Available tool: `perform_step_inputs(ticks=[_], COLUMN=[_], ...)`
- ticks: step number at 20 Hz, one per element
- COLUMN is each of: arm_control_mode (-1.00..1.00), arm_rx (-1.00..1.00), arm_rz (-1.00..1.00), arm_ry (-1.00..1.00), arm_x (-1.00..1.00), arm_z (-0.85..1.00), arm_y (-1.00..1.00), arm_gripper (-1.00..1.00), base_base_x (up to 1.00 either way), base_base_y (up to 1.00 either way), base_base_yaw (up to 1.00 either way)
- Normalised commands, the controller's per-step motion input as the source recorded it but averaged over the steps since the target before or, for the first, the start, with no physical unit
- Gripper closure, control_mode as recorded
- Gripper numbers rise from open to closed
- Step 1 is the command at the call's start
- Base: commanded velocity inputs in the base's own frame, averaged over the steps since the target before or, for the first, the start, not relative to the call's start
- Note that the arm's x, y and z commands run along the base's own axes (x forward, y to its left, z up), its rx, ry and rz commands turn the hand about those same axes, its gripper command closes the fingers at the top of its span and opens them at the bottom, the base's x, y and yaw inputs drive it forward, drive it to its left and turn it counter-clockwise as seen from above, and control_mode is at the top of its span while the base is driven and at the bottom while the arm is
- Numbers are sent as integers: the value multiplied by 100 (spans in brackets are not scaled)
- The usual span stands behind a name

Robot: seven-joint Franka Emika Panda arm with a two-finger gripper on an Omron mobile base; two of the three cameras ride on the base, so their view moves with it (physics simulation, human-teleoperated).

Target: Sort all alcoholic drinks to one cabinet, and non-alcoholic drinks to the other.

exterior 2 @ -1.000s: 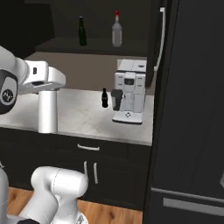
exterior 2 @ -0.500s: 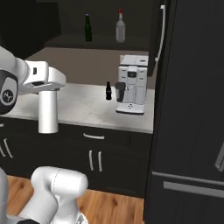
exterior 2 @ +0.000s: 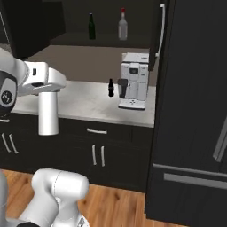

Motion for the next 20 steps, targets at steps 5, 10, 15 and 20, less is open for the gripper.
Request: perform_step_inputs(ticks=[5,10,15,20], arm_control_mode=[100,100,100,100], arm_rx=[0,0,0,0], arm_rz=[0,0,0,0], arm_ry=[0,0,0,0], arm_x=[0,0,0,0], arm_z=[0,0,0,0], arm_y=[0,0,0,0], arm_gripper=[100,100,100,100], base_base_x=[-12,0,0,0], base_base_y=[-47,-21,-27,-30], base_base_yaw=[-8,-50,-59,-59])
